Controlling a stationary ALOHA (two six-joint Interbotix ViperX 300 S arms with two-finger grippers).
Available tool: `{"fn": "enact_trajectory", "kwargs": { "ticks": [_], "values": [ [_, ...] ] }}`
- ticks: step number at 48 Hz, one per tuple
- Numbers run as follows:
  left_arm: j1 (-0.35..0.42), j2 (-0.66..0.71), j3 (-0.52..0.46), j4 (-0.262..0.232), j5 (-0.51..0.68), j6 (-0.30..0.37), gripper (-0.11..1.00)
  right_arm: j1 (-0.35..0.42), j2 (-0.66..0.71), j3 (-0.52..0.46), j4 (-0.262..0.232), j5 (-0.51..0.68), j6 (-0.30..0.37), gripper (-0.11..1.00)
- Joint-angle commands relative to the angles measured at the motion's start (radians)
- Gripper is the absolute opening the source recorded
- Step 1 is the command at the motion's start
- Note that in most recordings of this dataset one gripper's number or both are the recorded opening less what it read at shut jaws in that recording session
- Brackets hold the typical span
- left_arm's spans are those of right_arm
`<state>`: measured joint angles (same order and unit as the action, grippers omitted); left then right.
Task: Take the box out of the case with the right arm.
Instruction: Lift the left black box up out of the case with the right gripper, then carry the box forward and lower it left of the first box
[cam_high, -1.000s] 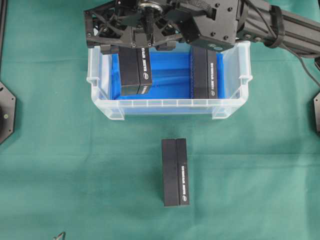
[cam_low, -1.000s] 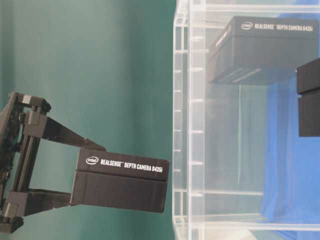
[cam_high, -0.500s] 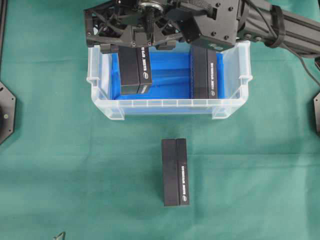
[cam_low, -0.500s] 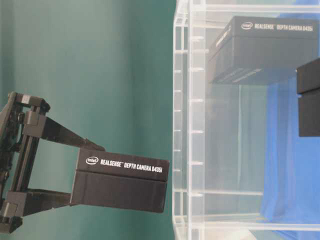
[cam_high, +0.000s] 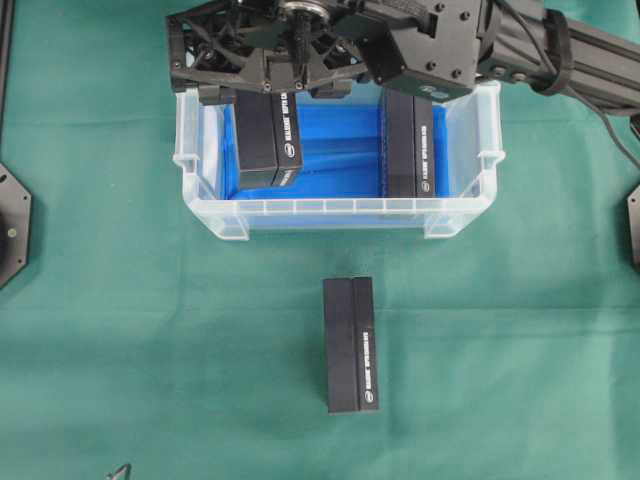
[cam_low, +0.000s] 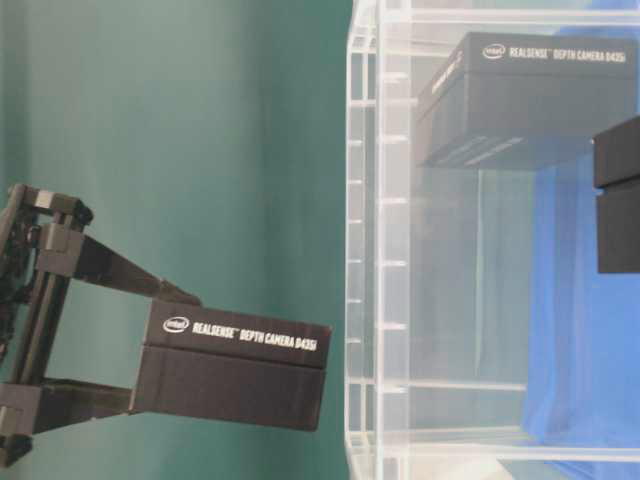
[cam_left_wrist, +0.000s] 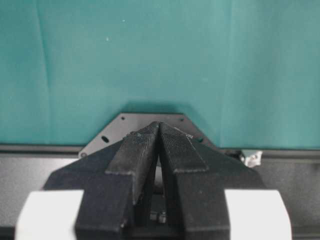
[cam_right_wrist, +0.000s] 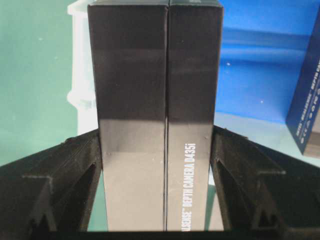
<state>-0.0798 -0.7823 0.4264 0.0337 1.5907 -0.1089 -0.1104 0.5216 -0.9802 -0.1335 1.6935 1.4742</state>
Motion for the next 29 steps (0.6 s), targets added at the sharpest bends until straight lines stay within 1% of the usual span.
{"fn": "enact_trajectory", "kwargs": {
  "ticks": [1, 11, 20, 29],
  "values": [
    [-0.002, 0.003, -0.021, -0.002, -0.005, 0.000, 0.00, 0.020, -0.035, -0.044, -0.005, 0.003, 0.005, 0.68],
    [-0.002, 0.003, -0.021, -0.002, -0.005, 0.000, 0.00, 0.066, -0.035, -0.052, -0.006, 0.051, 0.048, 0.68],
    [-0.002, 0.003, -0.021, -0.002, -0.005, 0.000, 0.00, 0.132, -0.035, -0.054, -0.011, 0.063, 0.104, 0.68],
    [-0.002, 0.003, -0.021, -0.002, -0.005, 0.000, 0.00, 0.221, -0.035, -0.054, -0.026, 0.072, 0.199, 0.68]
  ]
}}
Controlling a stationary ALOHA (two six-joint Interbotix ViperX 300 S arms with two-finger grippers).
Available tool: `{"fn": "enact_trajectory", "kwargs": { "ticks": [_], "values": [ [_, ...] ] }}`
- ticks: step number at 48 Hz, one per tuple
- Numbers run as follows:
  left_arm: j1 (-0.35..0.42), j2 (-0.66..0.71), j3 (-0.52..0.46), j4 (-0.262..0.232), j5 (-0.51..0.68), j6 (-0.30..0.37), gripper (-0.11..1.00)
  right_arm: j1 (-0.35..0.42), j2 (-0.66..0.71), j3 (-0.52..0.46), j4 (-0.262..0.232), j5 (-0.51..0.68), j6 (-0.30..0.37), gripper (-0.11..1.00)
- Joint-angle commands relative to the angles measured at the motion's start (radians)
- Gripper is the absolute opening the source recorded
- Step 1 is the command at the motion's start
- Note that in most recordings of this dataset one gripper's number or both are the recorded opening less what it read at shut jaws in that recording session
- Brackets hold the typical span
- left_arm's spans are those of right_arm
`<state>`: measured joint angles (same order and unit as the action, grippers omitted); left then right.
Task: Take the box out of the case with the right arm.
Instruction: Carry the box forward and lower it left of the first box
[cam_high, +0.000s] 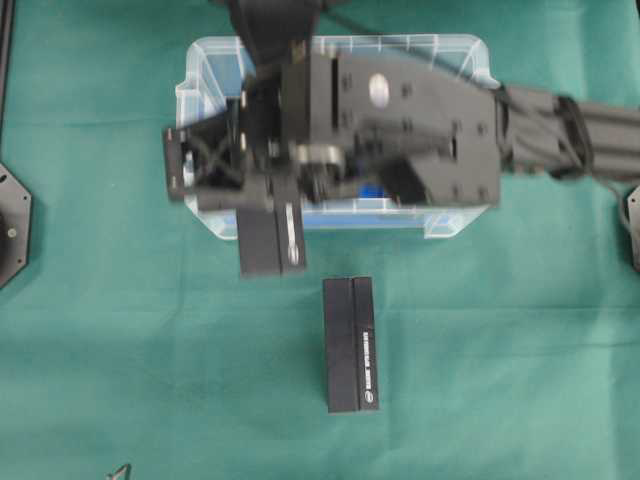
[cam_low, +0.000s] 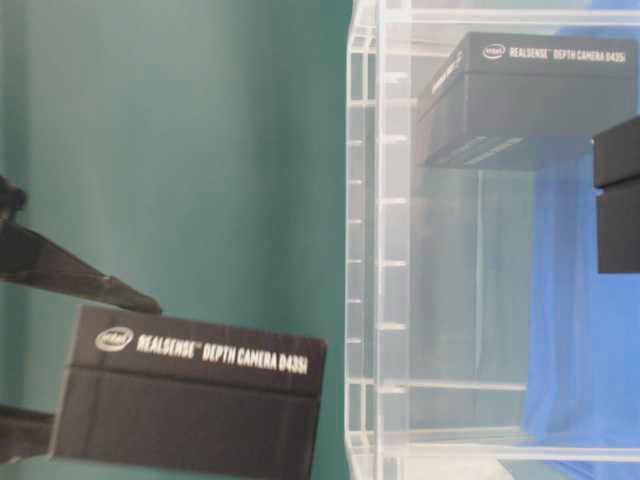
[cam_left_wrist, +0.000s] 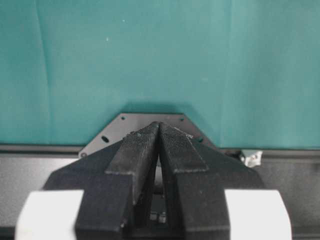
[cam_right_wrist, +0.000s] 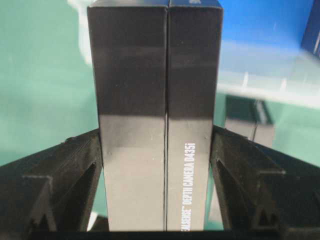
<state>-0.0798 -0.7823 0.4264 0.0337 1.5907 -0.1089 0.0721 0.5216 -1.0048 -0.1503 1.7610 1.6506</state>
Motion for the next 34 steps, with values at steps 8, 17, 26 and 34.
{"fn": "enact_trajectory", "kwargs": {
  "ticks": [8, 17, 26, 34],
  "values": [
    [-0.002, 0.003, -0.021, -0.002, -0.005, -0.002, 0.00, 0.120, -0.032, -0.029, -0.009, 0.006, 0.114, 0.68],
    [-0.002, 0.003, -0.021, 0.000, -0.005, -0.002, 0.00, 0.176, -0.031, -0.028, -0.009, 0.006, 0.178, 0.68],
    [-0.002, 0.003, -0.021, -0.002, -0.005, -0.003, 0.00, 0.184, -0.025, -0.029, -0.009, 0.005, 0.183, 0.68],
    [-0.002, 0.003, -0.021, -0.002, -0.005, -0.003, 0.00, 0.179, -0.006, -0.028, -0.005, 0.005, 0.181, 0.68]
  ]
}}
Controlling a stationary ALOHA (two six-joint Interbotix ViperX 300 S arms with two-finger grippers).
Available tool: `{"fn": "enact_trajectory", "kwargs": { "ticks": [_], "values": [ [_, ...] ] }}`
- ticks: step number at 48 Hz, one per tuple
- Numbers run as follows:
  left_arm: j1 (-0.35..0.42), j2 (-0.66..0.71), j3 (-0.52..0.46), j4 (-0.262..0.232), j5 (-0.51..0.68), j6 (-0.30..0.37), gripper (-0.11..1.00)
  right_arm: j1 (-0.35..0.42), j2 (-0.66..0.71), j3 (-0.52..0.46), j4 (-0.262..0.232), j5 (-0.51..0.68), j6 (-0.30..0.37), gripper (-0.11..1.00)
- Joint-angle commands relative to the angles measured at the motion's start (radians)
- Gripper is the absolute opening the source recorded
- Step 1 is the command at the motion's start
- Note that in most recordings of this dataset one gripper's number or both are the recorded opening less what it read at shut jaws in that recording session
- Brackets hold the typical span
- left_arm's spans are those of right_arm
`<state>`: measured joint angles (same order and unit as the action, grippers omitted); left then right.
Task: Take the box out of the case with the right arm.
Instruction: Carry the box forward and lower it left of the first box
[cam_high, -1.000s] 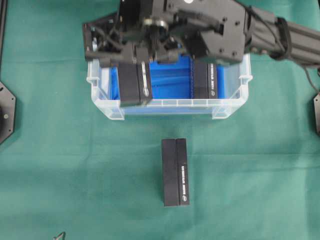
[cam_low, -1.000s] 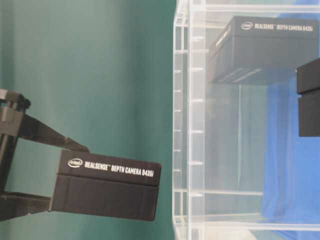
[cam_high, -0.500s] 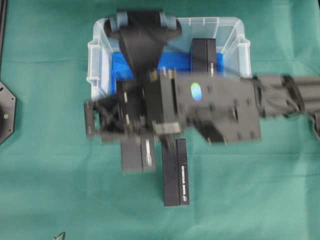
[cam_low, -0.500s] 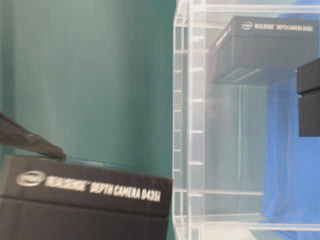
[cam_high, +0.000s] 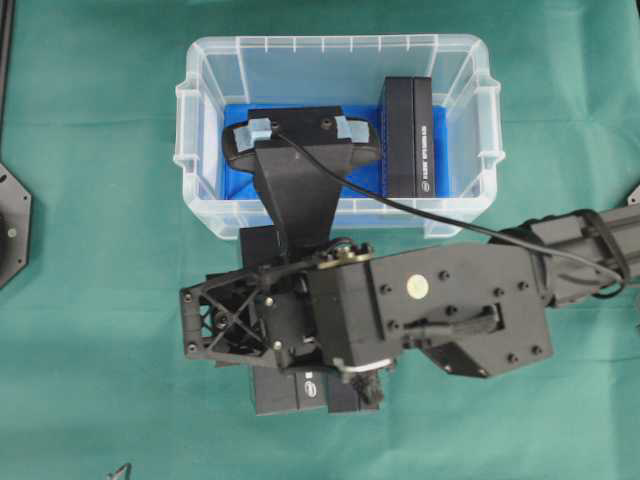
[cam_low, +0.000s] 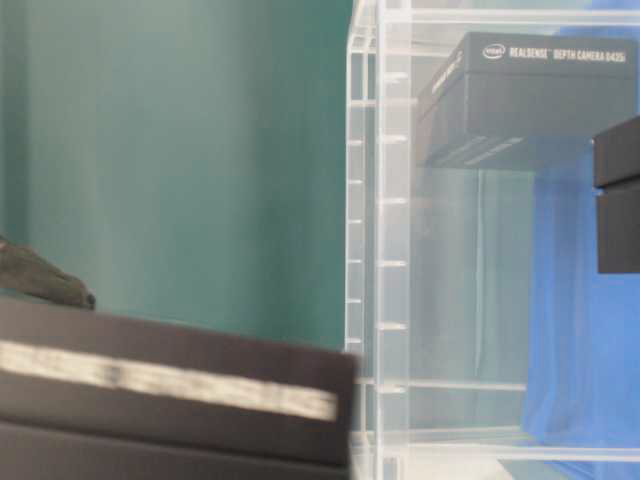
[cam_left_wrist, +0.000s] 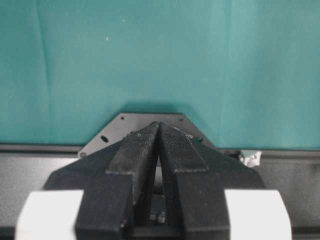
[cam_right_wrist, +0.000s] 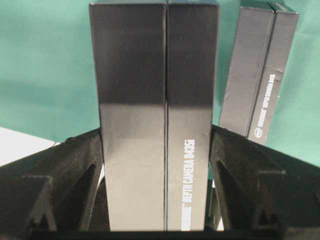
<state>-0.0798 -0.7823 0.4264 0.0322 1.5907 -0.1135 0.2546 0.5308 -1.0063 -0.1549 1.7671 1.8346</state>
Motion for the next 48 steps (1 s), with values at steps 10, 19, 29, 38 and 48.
{"fn": "enact_trajectory", "kwargs": {
  "ticks": [10, 19, 29, 38, 48],
  "values": [
    [-0.002, 0.003, -0.021, 0.000, -0.005, 0.003, 0.00, -0.017, 0.035, -0.018, 0.032, -0.003, -0.005, 0.68],
    [-0.002, 0.003, -0.021, 0.000, -0.005, 0.005, 0.00, -0.021, 0.072, -0.011, 0.058, -0.006, 0.002, 0.68],
    [-0.002, 0.003, -0.021, 0.000, -0.005, 0.005, 0.00, -0.026, 0.094, 0.052, 0.071, -0.043, 0.006, 0.68],
    [-0.002, 0.003, -0.021, 0.000, -0.005, 0.005, 0.00, -0.031, 0.098, 0.170, 0.103, -0.201, 0.011, 0.67],
    [-0.002, 0.003, -0.020, 0.000, -0.005, 0.006, 0.00, -0.035, 0.097, 0.281, 0.114, -0.293, 0.044, 0.67]
  ]
}}
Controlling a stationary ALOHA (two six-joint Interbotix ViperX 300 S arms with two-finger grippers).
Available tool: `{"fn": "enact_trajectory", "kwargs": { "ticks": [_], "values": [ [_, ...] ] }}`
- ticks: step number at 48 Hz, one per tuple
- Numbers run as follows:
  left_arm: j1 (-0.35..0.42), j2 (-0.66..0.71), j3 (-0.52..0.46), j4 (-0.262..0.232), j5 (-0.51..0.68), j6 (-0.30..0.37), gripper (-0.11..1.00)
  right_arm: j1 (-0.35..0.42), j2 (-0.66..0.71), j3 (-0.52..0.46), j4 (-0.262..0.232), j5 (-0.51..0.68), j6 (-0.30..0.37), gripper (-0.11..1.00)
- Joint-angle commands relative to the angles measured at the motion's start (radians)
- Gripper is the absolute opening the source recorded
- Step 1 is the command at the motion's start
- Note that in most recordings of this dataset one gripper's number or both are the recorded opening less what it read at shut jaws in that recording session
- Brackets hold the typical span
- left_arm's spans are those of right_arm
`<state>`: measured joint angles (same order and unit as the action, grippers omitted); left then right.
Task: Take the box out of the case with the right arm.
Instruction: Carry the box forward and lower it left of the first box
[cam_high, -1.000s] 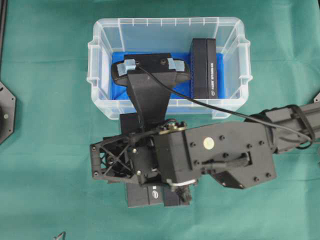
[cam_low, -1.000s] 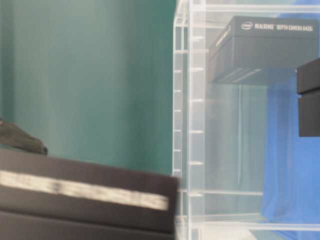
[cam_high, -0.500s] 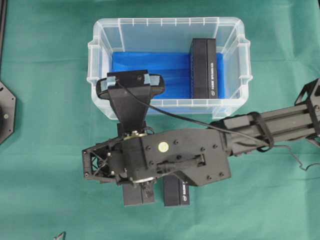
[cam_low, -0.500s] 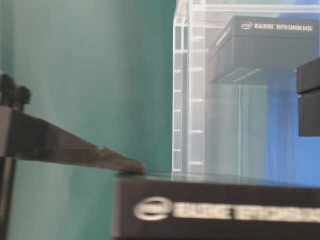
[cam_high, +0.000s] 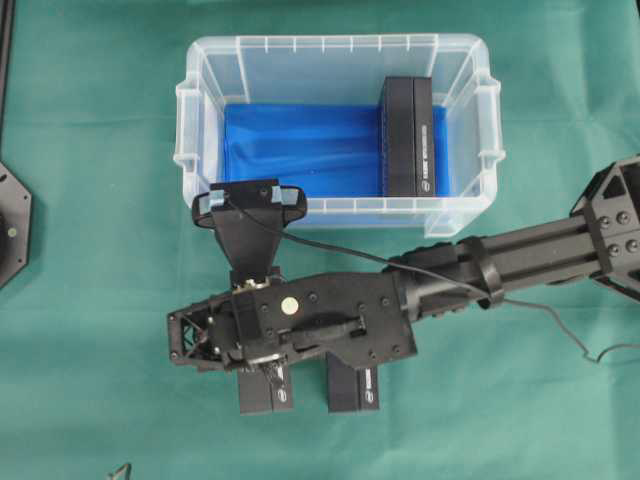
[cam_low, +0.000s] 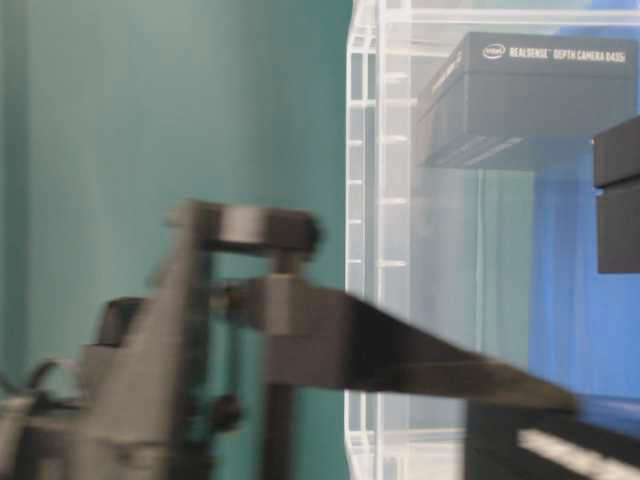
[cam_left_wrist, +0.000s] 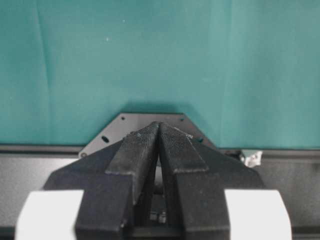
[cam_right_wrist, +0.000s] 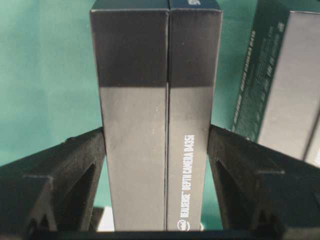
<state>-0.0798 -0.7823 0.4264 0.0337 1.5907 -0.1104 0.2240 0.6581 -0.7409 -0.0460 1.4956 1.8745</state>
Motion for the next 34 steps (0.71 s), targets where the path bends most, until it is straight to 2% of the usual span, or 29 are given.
{"fn": "enact_trajectory", "kwargs": {
  "ticks": [1, 11, 34],
  "values": [
    [-0.002, 0.002, -0.020, -0.002, -0.005, 0.003, 0.00, -0.005, -0.031, 0.025, 0.006, -0.028, 0.006, 0.67],
    [-0.002, 0.003, -0.020, -0.002, -0.005, 0.005, 0.00, -0.008, -0.031, 0.089, 0.020, -0.100, 0.011, 0.67],
    [-0.002, 0.002, -0.020, 0.000, -0.003, 0.005, 0.00, -0.012, -0.032, 0.092, 0.026, -0.109, 0.011, 0.67]
  ]
}}
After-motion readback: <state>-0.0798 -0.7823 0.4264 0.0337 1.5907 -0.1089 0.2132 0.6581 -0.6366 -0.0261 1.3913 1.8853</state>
